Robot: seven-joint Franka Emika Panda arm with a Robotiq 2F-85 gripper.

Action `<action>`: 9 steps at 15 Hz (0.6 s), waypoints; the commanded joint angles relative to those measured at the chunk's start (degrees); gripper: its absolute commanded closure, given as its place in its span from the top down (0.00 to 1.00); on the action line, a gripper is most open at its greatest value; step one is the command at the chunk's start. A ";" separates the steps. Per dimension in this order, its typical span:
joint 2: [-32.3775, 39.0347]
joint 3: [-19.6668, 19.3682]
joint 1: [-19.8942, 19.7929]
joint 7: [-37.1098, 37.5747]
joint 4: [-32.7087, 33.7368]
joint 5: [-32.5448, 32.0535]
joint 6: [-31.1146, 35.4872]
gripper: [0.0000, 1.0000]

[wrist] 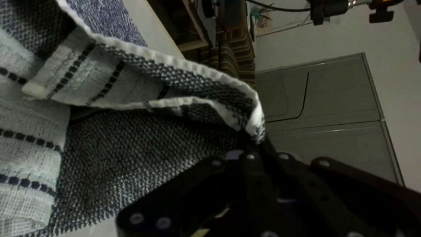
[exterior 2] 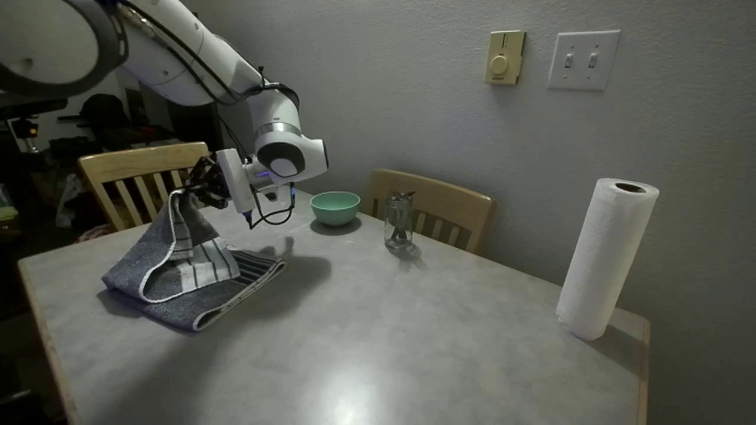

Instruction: Unfold the grey towel on the table.

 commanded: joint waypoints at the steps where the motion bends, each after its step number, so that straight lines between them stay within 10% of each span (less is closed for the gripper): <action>1: 8.59 0.71 1.90 6.31 11.95 -0.08 -6.91 0.30; 9: 13.97 -0.64 3.31 15.47 22.23 -2.17 -11.17 0.81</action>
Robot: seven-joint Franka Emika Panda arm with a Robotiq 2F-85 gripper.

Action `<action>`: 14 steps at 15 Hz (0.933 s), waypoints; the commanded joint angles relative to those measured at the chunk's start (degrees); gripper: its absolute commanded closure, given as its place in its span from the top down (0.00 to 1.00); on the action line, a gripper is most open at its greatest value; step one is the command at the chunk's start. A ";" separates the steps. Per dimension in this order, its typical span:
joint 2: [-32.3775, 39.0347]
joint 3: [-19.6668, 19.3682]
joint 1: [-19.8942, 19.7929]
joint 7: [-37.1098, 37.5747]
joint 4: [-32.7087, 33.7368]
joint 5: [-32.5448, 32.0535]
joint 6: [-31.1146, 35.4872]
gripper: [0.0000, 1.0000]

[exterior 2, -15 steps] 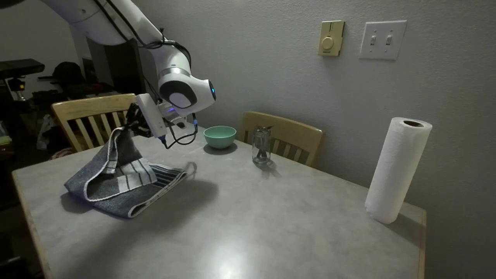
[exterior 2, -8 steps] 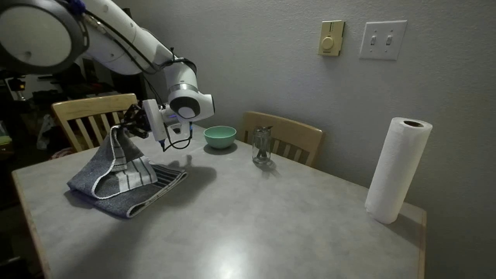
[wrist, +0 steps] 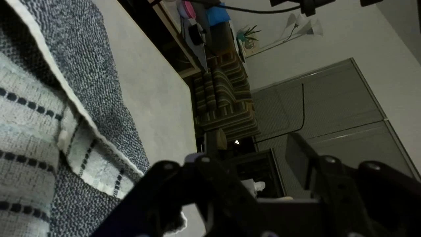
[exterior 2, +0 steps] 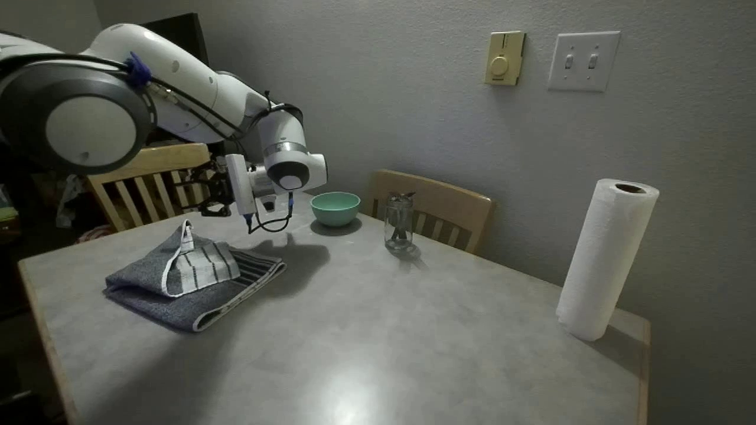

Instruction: Unfold the grey towel on the table.

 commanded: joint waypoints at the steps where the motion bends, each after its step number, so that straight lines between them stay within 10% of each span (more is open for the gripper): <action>1: 0.28 -1.50 -0.24 3.37 3.78 -2.33 -1.40 0.88; 10: -9.01 -8.43 -4.22 1.67 -5.32 -2.21 4.95 1.00; 11: -9.82 -9.24 -4.46 1.44 -6.61 -2.18 6.23 0.75; 14: -12.56 -10.42 -5.16 2.19 -11.92 -3.49 13.82 0.60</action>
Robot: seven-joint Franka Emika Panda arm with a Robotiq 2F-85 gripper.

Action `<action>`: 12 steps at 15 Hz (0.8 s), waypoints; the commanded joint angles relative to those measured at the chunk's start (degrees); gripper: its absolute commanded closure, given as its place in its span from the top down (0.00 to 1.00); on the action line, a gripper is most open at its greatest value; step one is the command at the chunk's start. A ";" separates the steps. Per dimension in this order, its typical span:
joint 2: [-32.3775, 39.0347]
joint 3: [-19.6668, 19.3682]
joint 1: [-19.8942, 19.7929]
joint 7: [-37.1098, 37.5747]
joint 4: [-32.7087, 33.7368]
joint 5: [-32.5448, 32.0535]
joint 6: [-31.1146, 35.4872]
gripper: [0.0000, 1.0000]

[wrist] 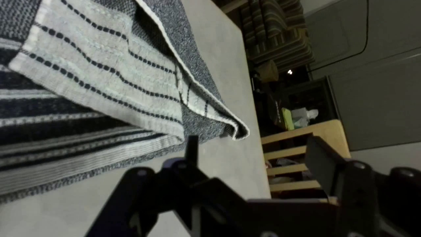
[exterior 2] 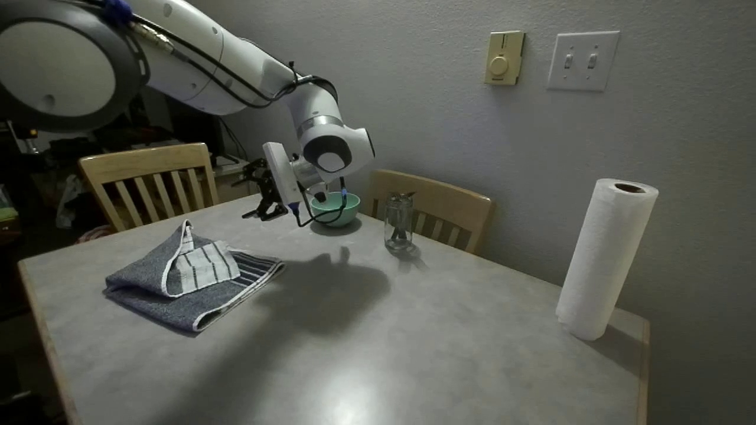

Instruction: Unfold the grey towel on the table.

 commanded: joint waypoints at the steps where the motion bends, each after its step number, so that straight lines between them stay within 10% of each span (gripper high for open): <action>1: -6.28 -1.00 -0.76 0.10 -11.04 -1.71 10.05 0.52; 8: -12.87 -1.69 0.91 6.24 -25.56 -4.77 28.15 0.03; 12: -17.69 -2.01 1.79 13.87 -31.44 -9.77 27.78 0.00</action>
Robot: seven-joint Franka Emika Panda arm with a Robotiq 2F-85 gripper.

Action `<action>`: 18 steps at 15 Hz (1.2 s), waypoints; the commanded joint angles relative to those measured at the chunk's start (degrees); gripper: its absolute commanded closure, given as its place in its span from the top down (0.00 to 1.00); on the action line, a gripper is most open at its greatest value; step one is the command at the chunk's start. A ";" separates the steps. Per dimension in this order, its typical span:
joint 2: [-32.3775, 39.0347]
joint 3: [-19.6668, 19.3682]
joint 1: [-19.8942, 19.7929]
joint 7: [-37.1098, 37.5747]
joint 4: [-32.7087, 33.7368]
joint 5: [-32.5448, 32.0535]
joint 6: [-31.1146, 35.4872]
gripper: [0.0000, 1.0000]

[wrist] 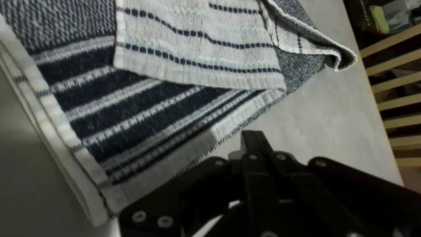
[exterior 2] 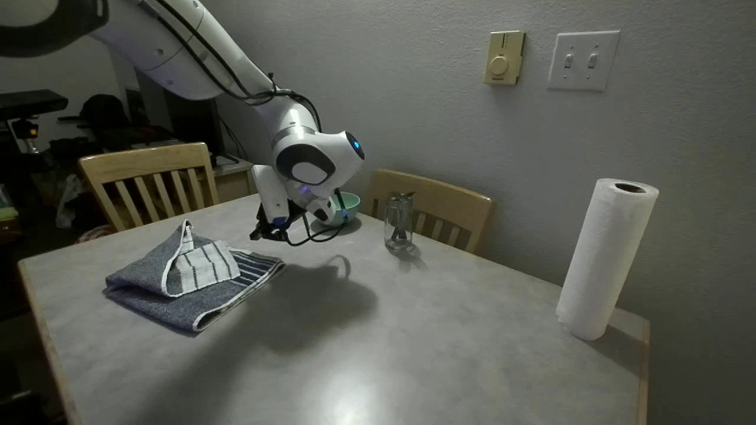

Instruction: Unfold the grey towel on the table.

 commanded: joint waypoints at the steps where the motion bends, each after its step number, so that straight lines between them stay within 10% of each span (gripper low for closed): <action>1: -7.61 -1.13 1.44 7.18 -8.73 -5.28 0.68 0.00; 18: -9.93 -1.97 5.13 20.90 -19.55 -19.44 19.90 0.00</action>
